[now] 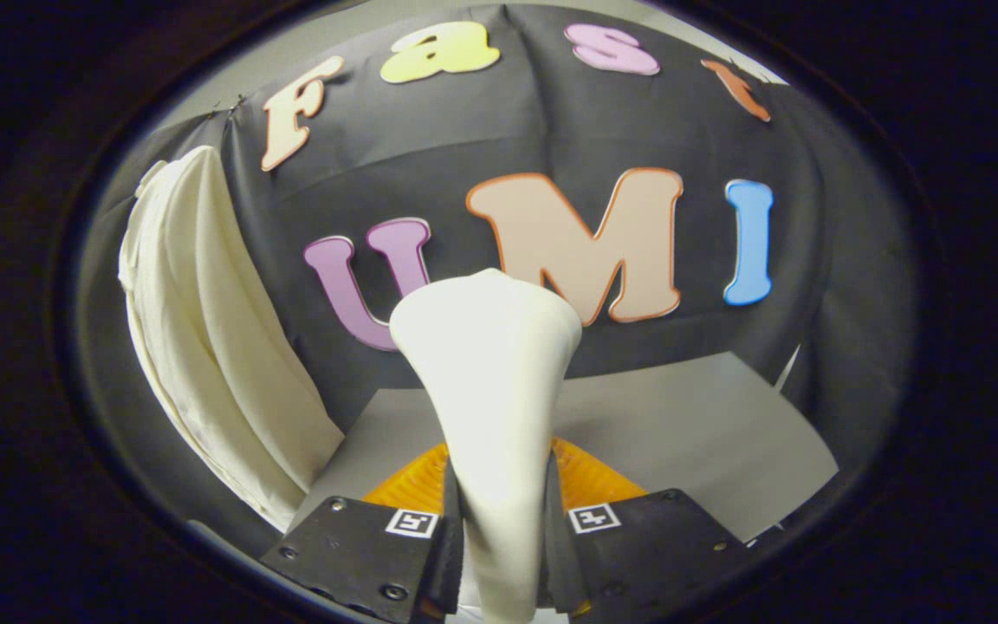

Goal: Iron the clothes twice with a garment steamer, once on the left side and once on the right side.

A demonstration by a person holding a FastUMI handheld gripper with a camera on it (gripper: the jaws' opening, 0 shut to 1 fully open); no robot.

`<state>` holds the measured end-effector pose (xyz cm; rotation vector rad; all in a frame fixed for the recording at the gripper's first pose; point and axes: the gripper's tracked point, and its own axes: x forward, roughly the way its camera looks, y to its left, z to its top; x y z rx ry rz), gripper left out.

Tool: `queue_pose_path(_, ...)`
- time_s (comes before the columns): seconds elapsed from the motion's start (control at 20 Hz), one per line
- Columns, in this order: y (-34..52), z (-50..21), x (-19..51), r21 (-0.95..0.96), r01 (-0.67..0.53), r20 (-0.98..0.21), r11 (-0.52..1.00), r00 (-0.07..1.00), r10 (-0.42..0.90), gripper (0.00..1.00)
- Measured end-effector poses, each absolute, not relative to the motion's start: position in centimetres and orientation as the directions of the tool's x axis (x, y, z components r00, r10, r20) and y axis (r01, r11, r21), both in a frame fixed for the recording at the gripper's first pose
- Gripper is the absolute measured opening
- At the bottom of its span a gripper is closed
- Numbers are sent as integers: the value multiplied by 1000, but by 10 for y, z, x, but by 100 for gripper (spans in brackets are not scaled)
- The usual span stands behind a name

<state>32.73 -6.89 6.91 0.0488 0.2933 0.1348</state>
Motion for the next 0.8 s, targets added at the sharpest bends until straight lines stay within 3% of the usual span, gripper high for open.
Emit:
queue_pose_path(0.1,-76,70,300,33,-55,-241,998,968,61,40)
queue_pose_path(0.35,-40,78,231,-11,-119,-69,993,991,118,40)
queue_pose_path(0.5,0,76,194,89,-217,-84,972,971,224,40)
queue_pose_path(0.65,10,95,159,46,-141,-23,989,990,142,39)
queue_pose_path(0.8,51,123,120,78,-205,51,976,978,201,39)
